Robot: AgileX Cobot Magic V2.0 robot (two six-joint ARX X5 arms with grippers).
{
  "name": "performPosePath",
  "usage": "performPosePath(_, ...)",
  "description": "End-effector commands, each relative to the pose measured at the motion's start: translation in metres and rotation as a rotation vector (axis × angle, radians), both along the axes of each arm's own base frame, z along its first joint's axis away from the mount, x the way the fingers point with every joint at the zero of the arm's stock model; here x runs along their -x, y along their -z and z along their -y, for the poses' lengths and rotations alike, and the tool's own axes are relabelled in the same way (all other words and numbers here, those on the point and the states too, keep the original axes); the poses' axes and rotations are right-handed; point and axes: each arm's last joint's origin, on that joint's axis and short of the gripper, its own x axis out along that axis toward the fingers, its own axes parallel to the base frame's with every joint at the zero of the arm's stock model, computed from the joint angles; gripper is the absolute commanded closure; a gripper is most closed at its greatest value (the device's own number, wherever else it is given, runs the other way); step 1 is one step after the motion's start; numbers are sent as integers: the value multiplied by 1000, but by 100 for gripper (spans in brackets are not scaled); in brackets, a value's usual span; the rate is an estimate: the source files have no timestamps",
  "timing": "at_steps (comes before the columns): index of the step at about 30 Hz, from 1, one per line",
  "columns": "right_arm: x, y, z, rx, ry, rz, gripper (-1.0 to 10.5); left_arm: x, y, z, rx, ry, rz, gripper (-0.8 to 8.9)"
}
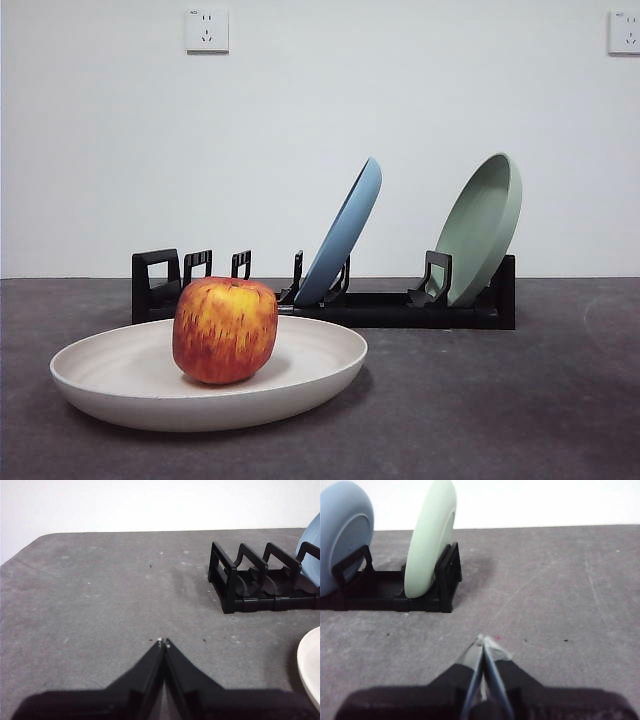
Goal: Take the yellow plate from the plate rack,put the plate on the table,take the apple from the table,put the apple in the plate
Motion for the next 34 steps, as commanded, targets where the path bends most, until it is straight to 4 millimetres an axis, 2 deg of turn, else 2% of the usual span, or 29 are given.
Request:
performPosePath(1,-1,5,-1,-12,-10,-6,946,-1,4,0,7,-4,-8,817)
performPosePath(34,-1,5,-2,-12,-22,-21,946,-1,4,0,7,-4,-7,817)
